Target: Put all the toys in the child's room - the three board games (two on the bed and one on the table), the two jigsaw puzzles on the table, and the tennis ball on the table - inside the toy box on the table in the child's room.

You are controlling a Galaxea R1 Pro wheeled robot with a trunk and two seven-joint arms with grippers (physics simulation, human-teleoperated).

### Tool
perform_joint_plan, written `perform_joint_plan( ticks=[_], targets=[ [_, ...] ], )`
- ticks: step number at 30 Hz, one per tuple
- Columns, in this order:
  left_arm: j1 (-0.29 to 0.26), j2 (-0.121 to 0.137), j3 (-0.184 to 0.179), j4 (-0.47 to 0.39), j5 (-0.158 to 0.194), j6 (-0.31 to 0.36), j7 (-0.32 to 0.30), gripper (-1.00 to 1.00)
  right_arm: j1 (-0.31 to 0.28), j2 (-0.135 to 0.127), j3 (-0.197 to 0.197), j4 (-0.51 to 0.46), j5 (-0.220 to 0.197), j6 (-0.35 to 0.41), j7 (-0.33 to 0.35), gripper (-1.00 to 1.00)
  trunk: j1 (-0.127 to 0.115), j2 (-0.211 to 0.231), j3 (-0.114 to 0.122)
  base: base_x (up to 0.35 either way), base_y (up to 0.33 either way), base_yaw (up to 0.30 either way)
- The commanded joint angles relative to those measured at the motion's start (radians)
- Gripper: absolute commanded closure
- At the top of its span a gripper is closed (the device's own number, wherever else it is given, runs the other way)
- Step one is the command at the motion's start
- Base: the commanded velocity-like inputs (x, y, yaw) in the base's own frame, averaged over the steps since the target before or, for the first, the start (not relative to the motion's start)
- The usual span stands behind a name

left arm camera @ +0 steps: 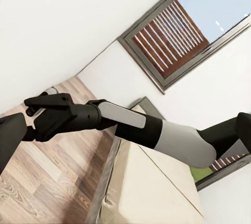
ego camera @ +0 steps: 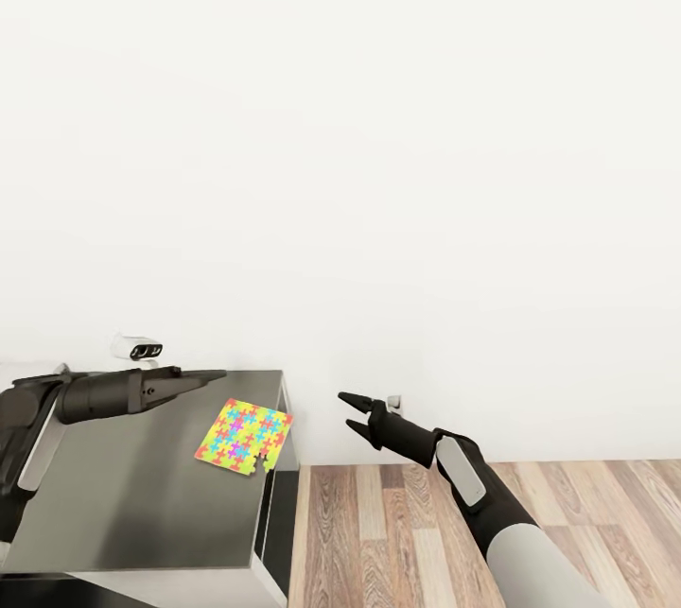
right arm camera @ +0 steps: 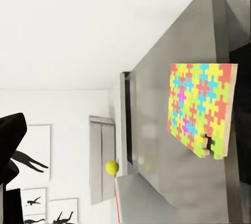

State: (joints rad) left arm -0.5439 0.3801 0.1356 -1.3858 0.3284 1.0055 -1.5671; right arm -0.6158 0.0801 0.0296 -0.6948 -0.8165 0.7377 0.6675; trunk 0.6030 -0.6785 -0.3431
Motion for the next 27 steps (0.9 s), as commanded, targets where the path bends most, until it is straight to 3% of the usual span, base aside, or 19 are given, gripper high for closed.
perform_joint_plan(
  ticks=[1, 10, 27],
  targets=[
    [-0.001, 0.000, 0.000, -0.001, 0.000, 0.011, -0.004, -1.00, -0.001, 0.001, 0.001, 0.000, -0.004, 0.005, -0.006, -1.00, 0.004, -0.008, -0.005, 0.000, 0.000, 0.000],
    [-0.001, -0.032, -0.015, -0.027, 0.000, 0.015, -0.004, -1.00, -0.002, 0.003, 0.004, 0.000, -0.003, 0.002, -0.026, -1.00, 0.039, -0.071, -0.033, 0.000, 0.000, 0.000],
    [-0.001, -0.035, -0.014, -0.029, 0.000, 0.012, -0.004, -1.00, -0.002, 0.001, 0.004, 0.000, -0.001, -0.003, -0.035, -1.00, 0.104, -0.190, -0.086, 0.000, 0.000, 0.000]
  ],
)
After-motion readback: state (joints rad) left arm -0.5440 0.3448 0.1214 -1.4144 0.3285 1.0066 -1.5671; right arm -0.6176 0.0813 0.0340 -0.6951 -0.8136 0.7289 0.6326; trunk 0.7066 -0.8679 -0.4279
